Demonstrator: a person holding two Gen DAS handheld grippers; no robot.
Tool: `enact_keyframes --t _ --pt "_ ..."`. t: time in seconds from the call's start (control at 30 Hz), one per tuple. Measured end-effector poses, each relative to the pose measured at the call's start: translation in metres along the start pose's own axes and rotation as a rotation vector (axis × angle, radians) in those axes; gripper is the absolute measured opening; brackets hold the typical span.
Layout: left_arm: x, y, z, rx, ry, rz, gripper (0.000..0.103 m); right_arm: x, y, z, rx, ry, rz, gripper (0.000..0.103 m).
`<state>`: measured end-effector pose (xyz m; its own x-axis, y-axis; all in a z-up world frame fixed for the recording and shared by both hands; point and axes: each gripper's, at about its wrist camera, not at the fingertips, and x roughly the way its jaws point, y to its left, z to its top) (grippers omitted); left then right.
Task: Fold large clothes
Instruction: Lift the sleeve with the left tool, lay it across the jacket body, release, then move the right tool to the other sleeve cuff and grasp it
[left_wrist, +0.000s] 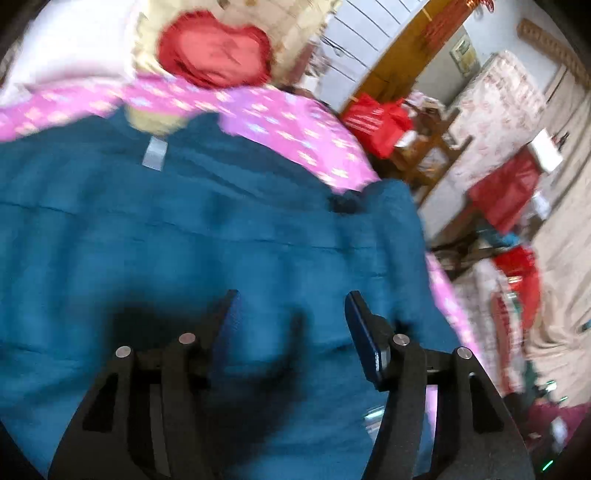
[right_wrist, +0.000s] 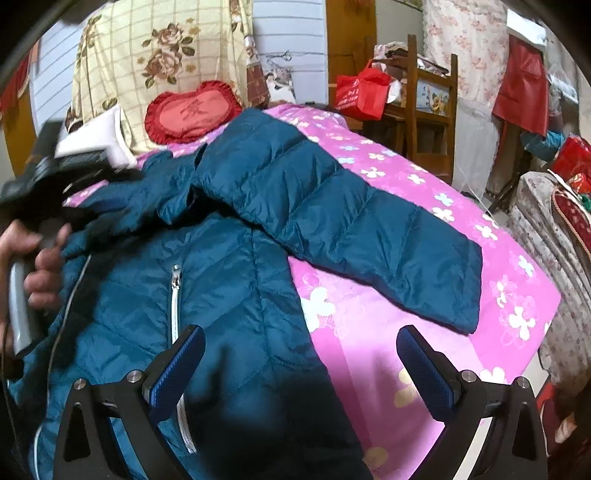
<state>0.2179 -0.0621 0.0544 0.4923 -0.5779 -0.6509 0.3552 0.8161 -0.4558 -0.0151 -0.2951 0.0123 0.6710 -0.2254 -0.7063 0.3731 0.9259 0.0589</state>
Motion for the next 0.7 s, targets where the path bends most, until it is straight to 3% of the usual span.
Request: enact_keyframes --t 0.2,0.33,0.47,0.6,0.7 --pt "-0.071 0.098 0.004 -0.007 -0.133 0.303 0.058 -0.002 0.033 0.018 -0.074 -0.061 0.041 0.103" --pt "-0.100 0.170 0.012 -0.127 -0.194 0.482 0.058 0.007 0.071 0.056 -0.132 -0.068 0.125 0.103" --pt "-0.097 0.200 0.016 -0.182 -0.195 0.513 0.058 0.043 0.134 0.104 -0.237 -0.065 0.234 0.103" --pt "-0.069 0.201 0.019 -0.163 -0.127 0.547 0.058 0.089 0.182 0.130 -0.284 -0.041 0.397 0.103" --pt "-0.055 0.204 0.013 -0.151 -0.103 0.591 0.059 0.145 0.190 0.135 -0.269 0.055 0.413 0.103"
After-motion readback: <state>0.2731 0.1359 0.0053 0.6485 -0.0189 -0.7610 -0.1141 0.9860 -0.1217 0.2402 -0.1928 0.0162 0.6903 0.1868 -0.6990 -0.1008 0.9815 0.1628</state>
